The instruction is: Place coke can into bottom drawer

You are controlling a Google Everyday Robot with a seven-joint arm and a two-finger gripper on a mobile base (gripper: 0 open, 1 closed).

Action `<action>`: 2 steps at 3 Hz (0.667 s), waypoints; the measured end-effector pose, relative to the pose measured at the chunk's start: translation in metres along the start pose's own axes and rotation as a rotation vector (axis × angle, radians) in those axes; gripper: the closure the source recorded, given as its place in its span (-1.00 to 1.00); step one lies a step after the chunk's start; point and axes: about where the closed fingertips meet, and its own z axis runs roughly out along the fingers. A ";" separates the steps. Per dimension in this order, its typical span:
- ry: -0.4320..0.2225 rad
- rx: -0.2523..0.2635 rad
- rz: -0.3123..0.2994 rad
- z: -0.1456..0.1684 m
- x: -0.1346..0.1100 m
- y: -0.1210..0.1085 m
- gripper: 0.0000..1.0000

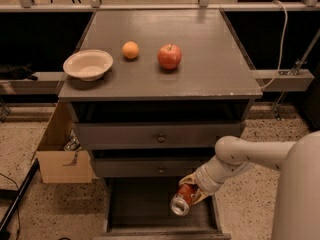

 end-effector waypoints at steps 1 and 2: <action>-0.087 0.073 0.034 0.019 0.010 0.006 1.00; -0.136 0.164 0.247 0.039 0.035 0.013 1.00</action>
Offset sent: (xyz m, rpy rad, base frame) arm 0.0058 -0.0290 -0.0720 0.2135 0.1284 -0.5028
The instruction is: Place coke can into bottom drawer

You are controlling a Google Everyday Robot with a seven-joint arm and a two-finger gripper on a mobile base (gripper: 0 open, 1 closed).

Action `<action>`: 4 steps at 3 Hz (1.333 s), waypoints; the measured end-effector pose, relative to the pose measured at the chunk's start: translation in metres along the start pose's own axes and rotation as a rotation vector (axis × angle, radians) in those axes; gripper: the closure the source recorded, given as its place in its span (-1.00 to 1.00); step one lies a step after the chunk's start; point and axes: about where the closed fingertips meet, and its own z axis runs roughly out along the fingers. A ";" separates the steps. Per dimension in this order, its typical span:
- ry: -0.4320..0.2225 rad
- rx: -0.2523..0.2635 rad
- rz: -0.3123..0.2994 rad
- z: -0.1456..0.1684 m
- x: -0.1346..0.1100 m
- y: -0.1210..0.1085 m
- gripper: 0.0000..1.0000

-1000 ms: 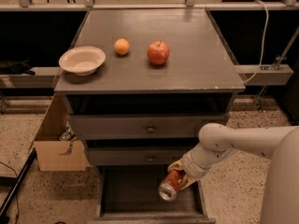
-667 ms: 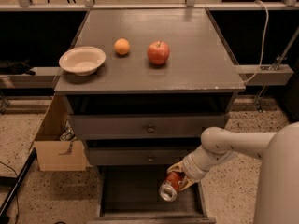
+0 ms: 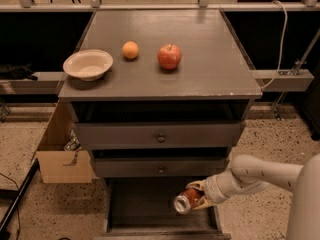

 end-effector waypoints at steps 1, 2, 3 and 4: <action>0.006 0.035 0.121 0.009 0.017 -0.008 1.00; 0.031 0.037 0.190 0.023 0.033 -0.013 1.00; 0.031 0.037 0.190 0.023 0.033 -0.013 1.00; 0.048 0.024 0.210 0.040 0.043 -0.011 1.00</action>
Offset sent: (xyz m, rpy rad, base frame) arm 0.0330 -0.0129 -0.0556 -0.0577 0.1167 -0.2429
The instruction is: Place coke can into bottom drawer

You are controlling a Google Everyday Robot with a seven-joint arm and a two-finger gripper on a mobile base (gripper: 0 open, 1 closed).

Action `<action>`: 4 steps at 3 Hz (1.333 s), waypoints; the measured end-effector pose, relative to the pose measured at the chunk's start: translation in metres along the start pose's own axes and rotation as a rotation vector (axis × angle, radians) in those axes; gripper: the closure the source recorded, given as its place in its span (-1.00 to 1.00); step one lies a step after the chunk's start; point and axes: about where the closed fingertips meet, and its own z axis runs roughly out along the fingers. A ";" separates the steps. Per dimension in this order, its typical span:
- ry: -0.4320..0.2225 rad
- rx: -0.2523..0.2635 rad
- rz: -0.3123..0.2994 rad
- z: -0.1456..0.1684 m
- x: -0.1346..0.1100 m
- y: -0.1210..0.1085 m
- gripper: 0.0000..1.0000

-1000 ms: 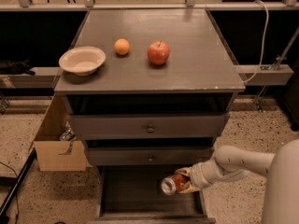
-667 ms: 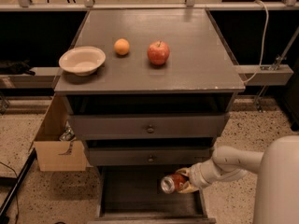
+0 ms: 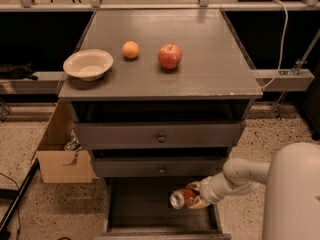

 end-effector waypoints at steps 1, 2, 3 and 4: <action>0.015 -0.016 0.025 0.016 0.017 0.004 1.00; 0.021 -0.025 0.045 0.025 0.030 0.005 1.00; 0.049 -0.047 0.069 0.048 0.047 -0.007 1.00; 0.050 -0.046 0.069 0.048 0.046 -0.007 1.00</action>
Offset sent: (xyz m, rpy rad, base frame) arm -0.0011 -0.0196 -0.0541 -0.0336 0.0626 -0.0396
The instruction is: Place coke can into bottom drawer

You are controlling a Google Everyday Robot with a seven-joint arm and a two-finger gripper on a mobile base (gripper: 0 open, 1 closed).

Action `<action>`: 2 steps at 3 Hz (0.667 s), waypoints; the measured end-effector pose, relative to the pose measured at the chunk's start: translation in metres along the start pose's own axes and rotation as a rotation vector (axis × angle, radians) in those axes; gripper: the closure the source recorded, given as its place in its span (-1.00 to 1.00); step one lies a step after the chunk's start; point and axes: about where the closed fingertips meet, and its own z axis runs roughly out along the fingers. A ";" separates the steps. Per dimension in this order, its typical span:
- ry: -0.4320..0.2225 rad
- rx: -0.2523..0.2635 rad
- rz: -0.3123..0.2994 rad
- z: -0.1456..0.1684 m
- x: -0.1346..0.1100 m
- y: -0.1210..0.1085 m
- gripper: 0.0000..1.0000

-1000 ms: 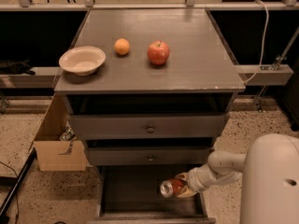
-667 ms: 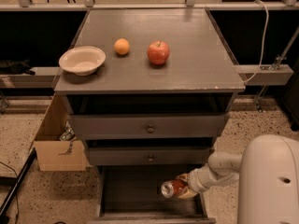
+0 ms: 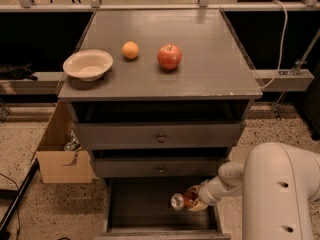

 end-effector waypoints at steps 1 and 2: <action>0.002 0.022 -0.005 0.012 -0.006 -0.002 1.00; 0.017 0.026 0.022 0.035 -0.001 -0.009 1.00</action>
Offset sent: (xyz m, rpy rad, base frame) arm 0.0170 0.0264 -0.0581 -0.0428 0.0012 -0.0676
